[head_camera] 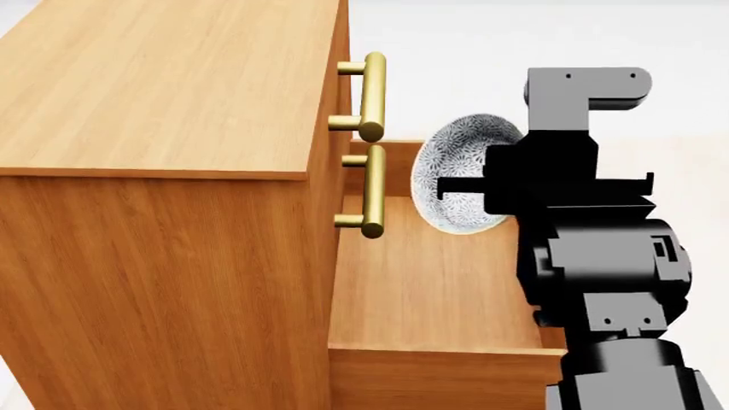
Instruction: Put the bowl in the bottom drawer of the cabinet and close it.
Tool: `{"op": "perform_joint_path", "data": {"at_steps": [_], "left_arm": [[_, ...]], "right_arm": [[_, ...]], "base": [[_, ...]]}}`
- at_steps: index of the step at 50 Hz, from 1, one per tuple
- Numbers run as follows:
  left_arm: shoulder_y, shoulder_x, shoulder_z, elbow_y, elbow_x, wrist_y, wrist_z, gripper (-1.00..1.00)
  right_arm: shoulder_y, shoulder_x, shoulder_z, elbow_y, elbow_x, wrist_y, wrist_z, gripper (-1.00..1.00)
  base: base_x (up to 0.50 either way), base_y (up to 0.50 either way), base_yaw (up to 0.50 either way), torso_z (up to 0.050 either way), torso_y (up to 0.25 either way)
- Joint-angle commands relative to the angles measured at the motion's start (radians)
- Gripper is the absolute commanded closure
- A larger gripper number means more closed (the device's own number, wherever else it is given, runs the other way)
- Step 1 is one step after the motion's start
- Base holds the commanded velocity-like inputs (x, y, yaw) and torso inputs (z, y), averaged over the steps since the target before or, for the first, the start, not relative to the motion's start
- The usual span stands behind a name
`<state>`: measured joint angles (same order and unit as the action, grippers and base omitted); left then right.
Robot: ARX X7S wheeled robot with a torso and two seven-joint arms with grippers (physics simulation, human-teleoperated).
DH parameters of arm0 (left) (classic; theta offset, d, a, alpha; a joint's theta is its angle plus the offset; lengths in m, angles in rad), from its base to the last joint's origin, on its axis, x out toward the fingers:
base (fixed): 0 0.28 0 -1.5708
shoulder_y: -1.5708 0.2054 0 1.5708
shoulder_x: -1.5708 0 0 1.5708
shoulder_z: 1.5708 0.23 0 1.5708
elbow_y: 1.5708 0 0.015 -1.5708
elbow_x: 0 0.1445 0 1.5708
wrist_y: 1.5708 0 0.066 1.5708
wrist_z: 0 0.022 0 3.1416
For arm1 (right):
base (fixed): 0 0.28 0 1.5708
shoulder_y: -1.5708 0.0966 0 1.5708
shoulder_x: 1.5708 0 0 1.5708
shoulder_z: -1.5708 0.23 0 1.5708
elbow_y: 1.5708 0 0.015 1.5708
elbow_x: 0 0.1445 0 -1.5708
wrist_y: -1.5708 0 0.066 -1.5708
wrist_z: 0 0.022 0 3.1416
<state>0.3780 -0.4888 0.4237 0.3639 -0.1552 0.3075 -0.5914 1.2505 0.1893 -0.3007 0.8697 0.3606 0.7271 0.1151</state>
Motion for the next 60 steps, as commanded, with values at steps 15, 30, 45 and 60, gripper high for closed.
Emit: {"op": "perform_joint_path", "data": {"at_steps": [15, 30, 45, 60], "left_arm": [[-0.001, -0.001, 0.005, 0.003, 0.002, -0.003, -0.006, -1.00], [0.000, -0.004, 0.007, 0.007, 0.002, -0.005, -0.010, -1.00], [-0.001, -0.006, 0.009, 0.004, 0.001, -0.004, -0.012, -1.00], [-0.007, -0.007, 0.009, -0.008, -0.003, 0.004, -0.011, -1.00]], "right_arm": [[-0.027, 0.007, -0.001, -0.034, 0.019, 0.009, -0.037, 1.00], [-0.041, 0.002, -0.005, -0.015, 0.031, 0.006, -0.059, 1.00], [-0.031, -0.004, 0.007, 0.024, 0.055, 0.022, -0.082, 1.00], [-0.036, -0.002, 0.004, 0.013, 0.067, 0.048, -0.091, 1.00]], "base": [[0.00, 0.00, 0.00, 0.001, 0.001], [0.00, 0.00, 0.00, 0.000, 0.000], [0.00, 0.00, 0.00, 0.000, 0.001], [0.00, 0.00, 0.00, 0.000, 0.000]]}}
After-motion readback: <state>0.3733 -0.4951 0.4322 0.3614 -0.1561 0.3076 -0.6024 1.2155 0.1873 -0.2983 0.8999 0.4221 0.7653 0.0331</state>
